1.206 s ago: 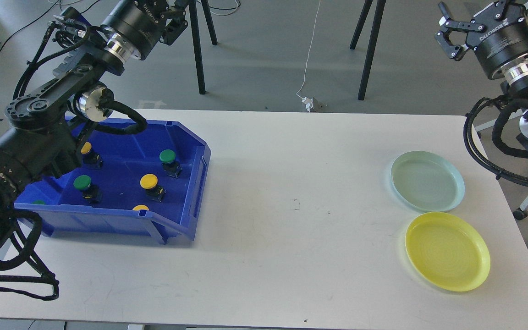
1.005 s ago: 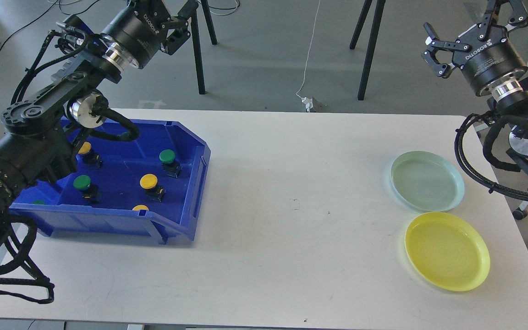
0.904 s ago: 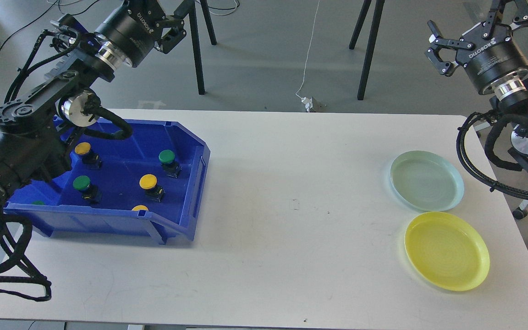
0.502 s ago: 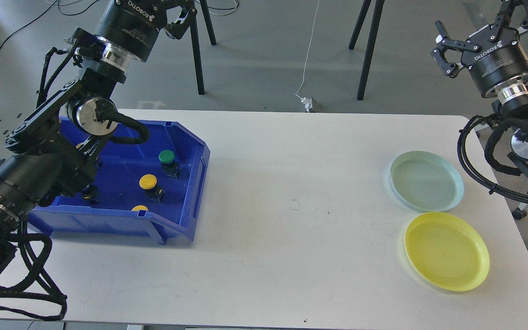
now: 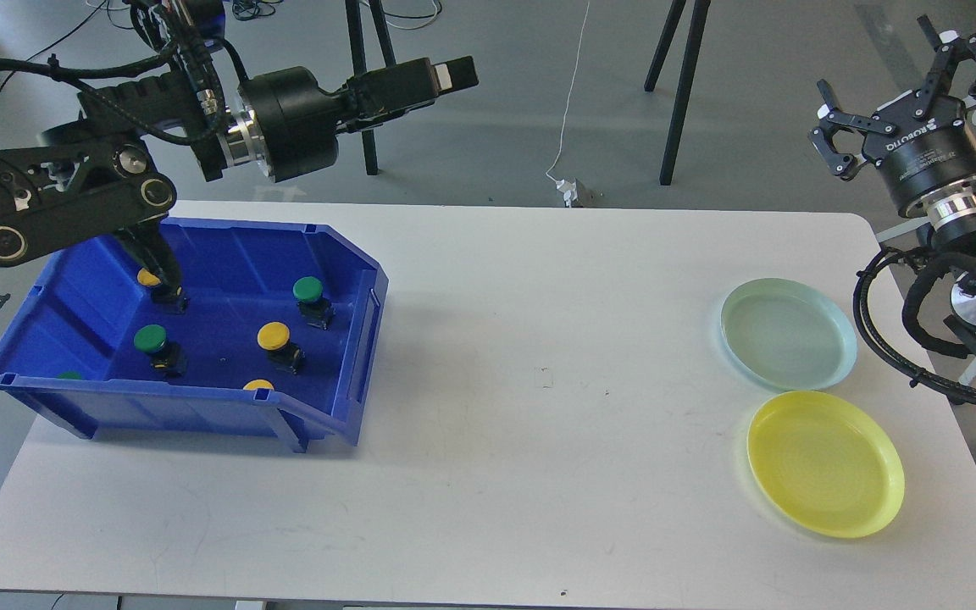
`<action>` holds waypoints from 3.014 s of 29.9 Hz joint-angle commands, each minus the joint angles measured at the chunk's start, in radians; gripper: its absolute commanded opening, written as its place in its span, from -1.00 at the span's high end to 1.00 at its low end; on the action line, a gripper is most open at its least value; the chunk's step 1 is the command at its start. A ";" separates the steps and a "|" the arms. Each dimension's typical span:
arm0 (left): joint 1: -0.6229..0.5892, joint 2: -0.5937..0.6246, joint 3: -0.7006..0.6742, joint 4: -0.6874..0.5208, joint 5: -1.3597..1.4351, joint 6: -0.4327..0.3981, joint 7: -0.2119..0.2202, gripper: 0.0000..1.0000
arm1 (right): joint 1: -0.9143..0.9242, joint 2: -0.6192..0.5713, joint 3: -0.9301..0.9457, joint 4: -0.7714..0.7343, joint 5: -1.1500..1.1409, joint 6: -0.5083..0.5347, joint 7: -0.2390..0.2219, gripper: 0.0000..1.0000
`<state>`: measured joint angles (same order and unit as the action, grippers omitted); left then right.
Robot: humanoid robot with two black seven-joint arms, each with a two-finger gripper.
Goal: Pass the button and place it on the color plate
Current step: 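Reach the left gripper down into the blue bin toward a yellow button, then grasp the yellow button with the left gripper and lift it, then raise the left gripper with the button toward the approaching right gripper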
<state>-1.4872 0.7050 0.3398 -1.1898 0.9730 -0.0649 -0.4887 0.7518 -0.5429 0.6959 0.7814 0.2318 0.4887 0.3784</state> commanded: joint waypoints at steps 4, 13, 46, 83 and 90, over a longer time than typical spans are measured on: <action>-0.064 -0.005 0.352 0.140 0.248 0.131 0.000 -0.99 | -0.023 -0.012 0.004 0.004 0.001 0.000 0.002 -0.98; 0.042 -0.076 0.449 0.203 0.291 0.145 0.000 -0.99 | -0.048 -0.011 0.004 0.002 0.001 0.000 0.005 -0.98; 0.311 -0.236 0.458 0.473 0.294 0.102 0.000 -0.49 | -0.101 -0.012 0.004 -0.001 0.000 0.000 0.008 -0.98; -0.059 0.370 0.049 -0.369 0.219 -0.023 0.000 0.91 | -0.137 -0.063 -0.001 0.095 -0.019 0.000 0.011 -0.98; 0.039 0.144 -0.071 -0.306 -0.209 -0.019 0.000 0.89 | -0.120 -0.132 -0.032 0.520 -0.538 -0.201 0.016 -0.98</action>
<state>-1.4936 0.9409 0.3186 -1.5245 0.9111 -0.0844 -0.4885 0.6272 -0.6635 0.6771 1.1573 -0.0477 0.4111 0.3881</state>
